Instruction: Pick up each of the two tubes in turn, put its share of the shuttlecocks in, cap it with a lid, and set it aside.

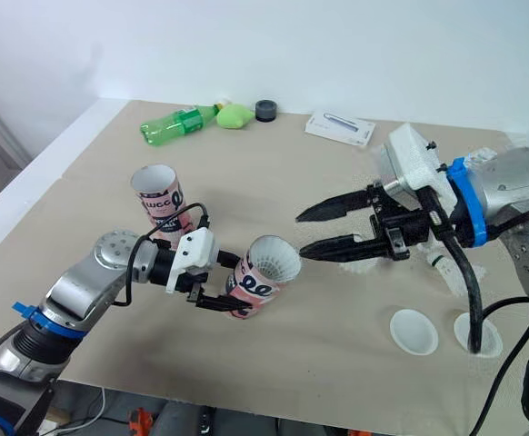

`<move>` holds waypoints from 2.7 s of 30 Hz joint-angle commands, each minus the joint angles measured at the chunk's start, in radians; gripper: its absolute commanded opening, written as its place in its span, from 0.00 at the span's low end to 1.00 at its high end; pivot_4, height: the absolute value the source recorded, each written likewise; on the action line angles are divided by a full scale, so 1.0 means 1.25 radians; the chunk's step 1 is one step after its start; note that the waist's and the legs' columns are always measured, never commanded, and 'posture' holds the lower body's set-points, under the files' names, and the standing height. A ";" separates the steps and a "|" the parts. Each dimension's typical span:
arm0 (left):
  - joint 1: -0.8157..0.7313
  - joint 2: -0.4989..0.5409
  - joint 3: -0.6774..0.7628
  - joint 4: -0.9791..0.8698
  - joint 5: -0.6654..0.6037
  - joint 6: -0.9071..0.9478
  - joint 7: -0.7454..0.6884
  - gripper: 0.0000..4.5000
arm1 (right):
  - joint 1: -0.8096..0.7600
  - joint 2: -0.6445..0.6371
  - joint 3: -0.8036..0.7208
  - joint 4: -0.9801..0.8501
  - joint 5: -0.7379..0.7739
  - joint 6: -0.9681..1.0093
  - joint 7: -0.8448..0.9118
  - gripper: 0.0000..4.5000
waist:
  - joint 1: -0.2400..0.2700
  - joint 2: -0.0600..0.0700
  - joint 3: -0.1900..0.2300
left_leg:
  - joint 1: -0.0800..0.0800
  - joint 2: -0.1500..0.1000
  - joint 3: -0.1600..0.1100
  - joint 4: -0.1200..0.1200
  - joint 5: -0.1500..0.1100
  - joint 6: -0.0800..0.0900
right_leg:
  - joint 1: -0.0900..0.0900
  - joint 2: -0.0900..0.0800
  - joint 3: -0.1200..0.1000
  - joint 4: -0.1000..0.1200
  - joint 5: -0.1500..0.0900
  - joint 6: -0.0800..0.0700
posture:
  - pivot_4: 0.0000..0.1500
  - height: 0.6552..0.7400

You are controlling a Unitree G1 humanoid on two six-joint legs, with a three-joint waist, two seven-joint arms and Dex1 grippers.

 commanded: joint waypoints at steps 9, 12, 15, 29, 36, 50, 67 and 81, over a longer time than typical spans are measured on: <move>0.010 -0.002 -0.013 0.032 0.030 -0.024 0.009 0.70 | -0.095 0.021 0.194 -0.001 -0.184 -0.114 0.070 0.01 | -0.001 0.001 0.000 | 0.001 0.001 0.000 0.000 0.000 0.000 | -0.002 0.001 0.000 0.000 -0.002 0.004 | 1.00 0.87; 0.013 -0.002 -0.014 0.037 0.032 -0.032 0.008 0.70 | -0.142 0.037 0.271 0.016 -0.267 -0.169 0.110 0.01 | -0.001 0.001 0.000 | 0.001 0.000 0.001 0.000 0.000 0.000 | -0.003 0.000 0.000 0.000 -0.002 0.004 | 1.00 0.87; 0.012 -0.005 -0.015 0.045 0.034 -0.039 0.007 0.70 | -0.189 0.062 0.319 0.040 -0.306 -0.200 0.156 0.01 | -0.001 0.001 0.000 | 0.000 0.000 0.001 0.000 0.000 0.000 | -0.004 0.000 0.000 0.000 -0.002 0.004 | 1.00 0.87; 0.010 -0.013 -0.018 0.065 0.039 -0.059 0.010 0.70 | -0.360 0.181 0.596 0.208 -0.517 -0.453 0.226 0.01 | -0.001 0.001 0.000 | 0.002 0.001 0.000 0.001 0.000 0.000 | -0.003 0.001 0.000 0.000 -0.002 0.004 | 1.00 0.87; 0.014 -0.012 -0.014 0.065 0.041 -0.062 0.013 0.70 | -0.353 0.201 0.636 0.242 -0.550 -0.496 0.226 0.01 | -0.001 0.000 -0.001 | 0.003 0.001 0.000 0.001 0.001 0.000 | -0.001 0.001 -0.001 0.001 0.001 0.000 | 1.00 0.87; 0.001 -0.019 -0.014 0.066 0.037 -0.052 0.007 0.70 | -0.330 0.238 0.600 0.256 -0.528 -0.415 0.226 0.01 | -0.001 -0.001 -0.004 | 0.006 0.002 0.000 0.001 0.001 0.000 | 0.000 0.001 -0.001 0.001 0.001 0.000 | 1.00 0.87; -0.018 -0.027 -0.016 0.090 0.039 -0.056 -0.004 0.70 | -0.361 0.149 0.458 0.213 -0.337 -0.261 0.224 0.01 | -0.001 0.000 -0.002 | 0.002 0.001 0.000 -0.001 0.001 0.000 | -0.004 0.000 -0.001 0.000 0.001 -0.003 | 1.00 0.87; 0.000 -0.028 -0.003 0.035 0.019 -0.019 0.017 0.70 | -0.202 -0.008 0.139 0.104 -0.186 -0.122 0.160 0.01 | 0.001 0.000 0.000 | -0.002 0.000 -0.001 -0.001 0.001 -0.001 | -0.003 0.000 -0.001 0.000 0.000 0.000 | 1.00 0.87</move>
